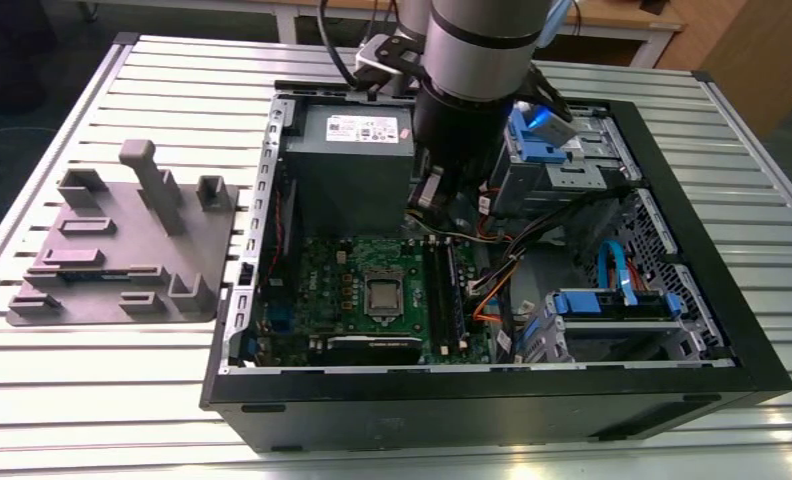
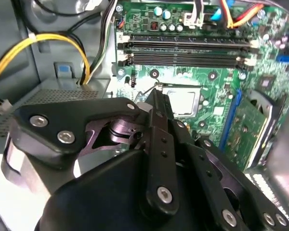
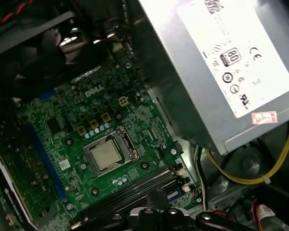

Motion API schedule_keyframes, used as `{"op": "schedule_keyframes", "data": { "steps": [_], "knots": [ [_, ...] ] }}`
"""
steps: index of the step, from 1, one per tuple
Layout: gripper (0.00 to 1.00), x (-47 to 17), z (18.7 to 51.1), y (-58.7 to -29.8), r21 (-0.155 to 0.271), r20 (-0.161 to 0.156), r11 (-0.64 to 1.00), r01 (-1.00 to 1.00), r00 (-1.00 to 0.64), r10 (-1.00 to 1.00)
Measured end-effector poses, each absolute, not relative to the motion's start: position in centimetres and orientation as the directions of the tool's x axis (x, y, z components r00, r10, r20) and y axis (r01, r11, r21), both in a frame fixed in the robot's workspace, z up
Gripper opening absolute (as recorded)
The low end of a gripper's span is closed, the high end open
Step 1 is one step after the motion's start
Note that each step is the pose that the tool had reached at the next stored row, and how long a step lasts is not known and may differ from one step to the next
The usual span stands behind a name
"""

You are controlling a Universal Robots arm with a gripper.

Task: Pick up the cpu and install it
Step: 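Install the first cpu locking lever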

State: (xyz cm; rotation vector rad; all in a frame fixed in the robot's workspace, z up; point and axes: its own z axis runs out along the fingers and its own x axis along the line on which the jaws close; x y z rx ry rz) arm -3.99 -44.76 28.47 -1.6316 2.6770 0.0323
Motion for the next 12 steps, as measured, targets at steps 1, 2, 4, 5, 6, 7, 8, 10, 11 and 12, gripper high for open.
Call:
{"op": "schedule_keyframes", "data": {
  "steps": [1, 2, 4, 5, 6, 7, 8, 10, 11, 12],
  "knots": [
    [0.11, -3.99, 28.35, -44.76, 0.014, -0.016, 0.442, -0.897, -0.442, -0.897],
    [0.11, -3.99, 28.26, -44.76, 0.014, -0.016, 0.427, -0.904, -0.427, -0.904],
    [0.11, -3.99, 28.11, -44.76, 0.016, -0.019, 0.418, -0.908, -0.418, -0.908],
    [0.11, -3.98, 28.04, -44.77, 0.019, -0.026, 0.417, -0.909, -0.417, -0.908],
    [0.11, -3.98, 27.95, -44.76, 0.022, -0.034, 0.416, -0.909, -0.416, -0.909],
    [0.11, -3.99, 27.85, -44.76, 0.026, -0.042, 0.414, -0.91, -0.415, -0.909],
    [0.11, -3.99, 27.77, -44.76, 0.029, -0.049, 0.412, -0.911, -0.413, -0.909],
    [0.11, -3.99, 27.58, -44.76, 0.035, -0.062, 0.408, -0.912, -0.409, -0.91],
    [0.11, -3.99, 27.47, -44.75, 0.038, -0.068, 0.406, -0.913, -0.407, -0.911],
    [0.11, -4.0, 27.35, -44.75, 0.04, -0.073, 0.403, -0.915, -0.404, -0.912]
  ]
}}
